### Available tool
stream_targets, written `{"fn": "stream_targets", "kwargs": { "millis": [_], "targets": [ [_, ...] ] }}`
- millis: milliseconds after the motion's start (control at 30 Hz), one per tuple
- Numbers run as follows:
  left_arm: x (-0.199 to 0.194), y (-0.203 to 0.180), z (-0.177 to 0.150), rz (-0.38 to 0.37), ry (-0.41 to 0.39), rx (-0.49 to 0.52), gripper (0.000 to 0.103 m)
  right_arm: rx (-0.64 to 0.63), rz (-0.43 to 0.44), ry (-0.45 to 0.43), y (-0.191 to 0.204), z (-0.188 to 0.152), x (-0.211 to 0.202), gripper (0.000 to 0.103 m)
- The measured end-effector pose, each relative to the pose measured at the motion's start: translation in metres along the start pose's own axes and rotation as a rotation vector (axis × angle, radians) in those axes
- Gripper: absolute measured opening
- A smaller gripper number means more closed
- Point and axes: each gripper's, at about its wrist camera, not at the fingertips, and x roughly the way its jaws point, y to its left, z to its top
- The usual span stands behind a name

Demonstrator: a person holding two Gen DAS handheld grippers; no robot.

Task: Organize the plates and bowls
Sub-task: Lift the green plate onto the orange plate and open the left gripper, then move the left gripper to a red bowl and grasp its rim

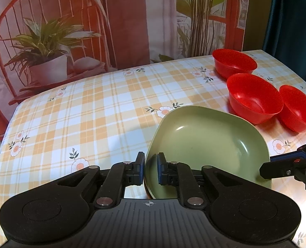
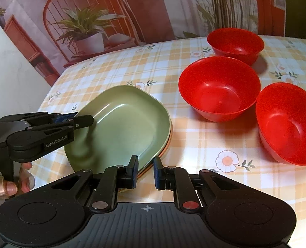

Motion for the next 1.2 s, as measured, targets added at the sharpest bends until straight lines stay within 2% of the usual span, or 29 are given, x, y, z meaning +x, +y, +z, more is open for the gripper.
{"fn": "stream_targets", "kwargs": {
  "millis": [300,400,467,700,900,967,1200],
  "targets": [
    [-0.002,0.000,-0.001,0.014,0.000,-0.018,0.015,-0.035,-0.010,-0.009,0.005,-0.001,-0.002,0.016],
    [-0.007,0.002,0.001,0.017,-0.010,-0.039,0.020,-0.049,-0.011,-0.019,0.006,-0.001,-0.006,0.019],
    [-0.012,0.005,0.003,0.013,-0.020,-0.057,0.030,-0.066,-0.010,-0.032,0.008,-0.002,-0.010,0.020],
    [-0.034,0.011,0.017,-0.001,-0.063,-0.108,0.031,-0.141,-0.016,-0.077,0.000,0.005,-0.034,0.021],
    [-0.052,0.011,0.042,-0.045,-0.093,-0.177,0.031,-0.191,-0.033,-0.126,-0.023,0.034,-0.066,0.024],
    [-0.055,0.006,0.052,-0.055,-0.102,-0.182,0.031,-0.201,-0.047,-0.152,-0.033,0.048,-0.075,0.028],
    [-0.059,-0.019,0.099,-0.101,-0.141,-0.164,0.031,-0.211,-0.090,-0.228,-0.074,0.098,-0.089,0.029]
  ]
}}
